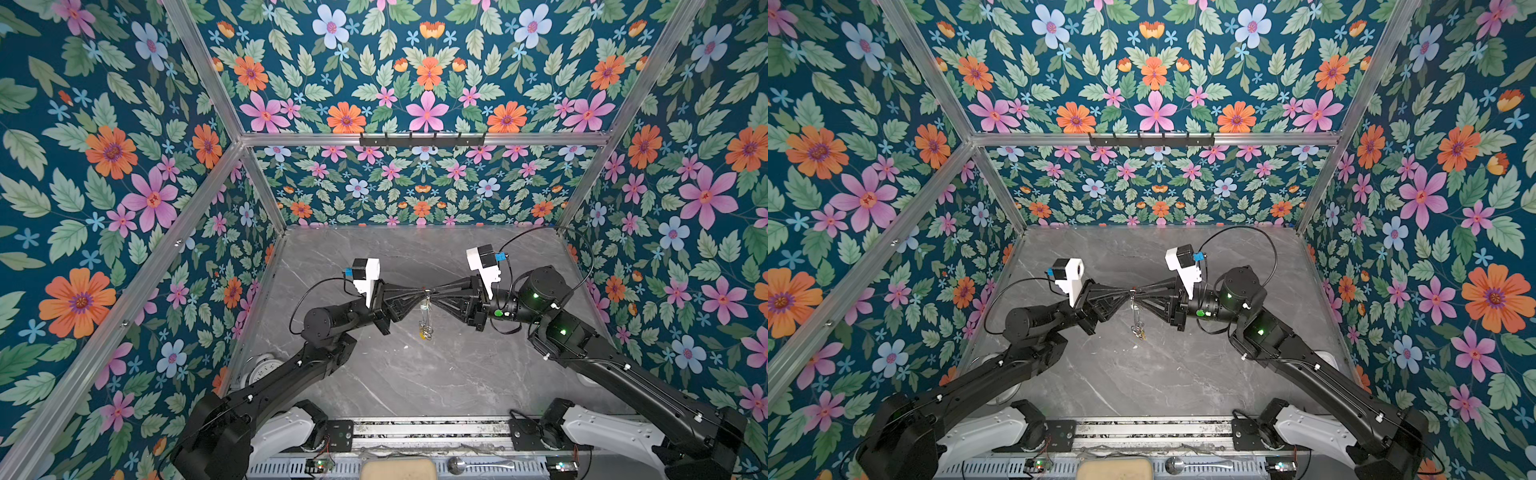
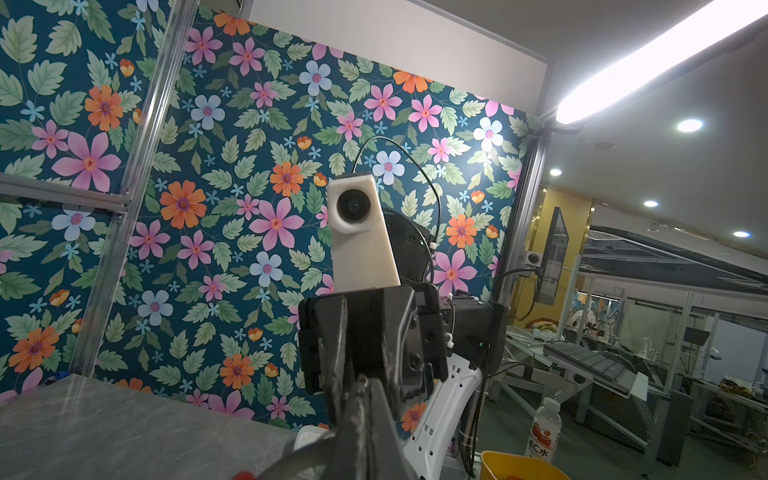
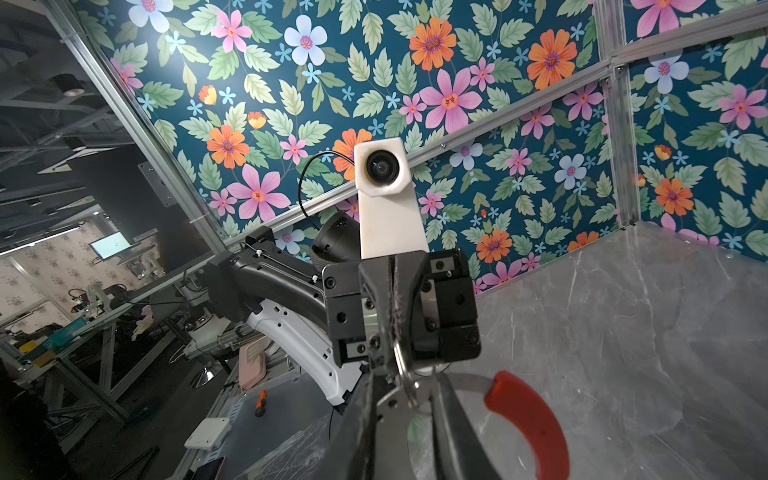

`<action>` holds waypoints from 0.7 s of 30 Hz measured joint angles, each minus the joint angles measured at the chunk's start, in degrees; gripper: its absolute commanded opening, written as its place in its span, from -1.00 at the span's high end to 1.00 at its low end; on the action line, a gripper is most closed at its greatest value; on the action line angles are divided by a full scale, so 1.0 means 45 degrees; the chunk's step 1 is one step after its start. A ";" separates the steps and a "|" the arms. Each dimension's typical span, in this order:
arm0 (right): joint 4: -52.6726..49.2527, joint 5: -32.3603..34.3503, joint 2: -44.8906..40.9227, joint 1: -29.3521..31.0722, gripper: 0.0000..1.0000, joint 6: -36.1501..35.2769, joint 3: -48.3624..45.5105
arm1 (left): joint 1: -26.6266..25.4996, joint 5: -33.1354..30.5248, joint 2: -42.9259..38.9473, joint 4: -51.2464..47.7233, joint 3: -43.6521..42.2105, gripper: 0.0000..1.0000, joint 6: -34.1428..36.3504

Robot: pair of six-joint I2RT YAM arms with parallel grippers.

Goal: Remove the keys from the keyring

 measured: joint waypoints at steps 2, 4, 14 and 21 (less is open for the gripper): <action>-0.0010 -0.0155 0.0044 0.0015 0.65 0.0010 0.0005 | 0.0000 0.0000 0.0029 0.0005 0.0000 1.00 0.0000; -0.0015 -0.0131 0.0078 0.0029 0.79 0.0005 0.0005 | 0.0000 0.0005 0.0063 0.0039 0.0000 1.00 -0.0005; -0.1224 0.0160 -0.0146 0.0073 1.00 -0.0534 0.0364 | -0.0015 0.0126 0.0034 -0.0146 0.0087 0.56 -0.0301; -0.3808 0.0646 -0.0403 0.0049 1.00 -0.1763 0.1234 | 0.0034 0.0437 -0.0602 -0.2195 0.0670 0.31 0.0058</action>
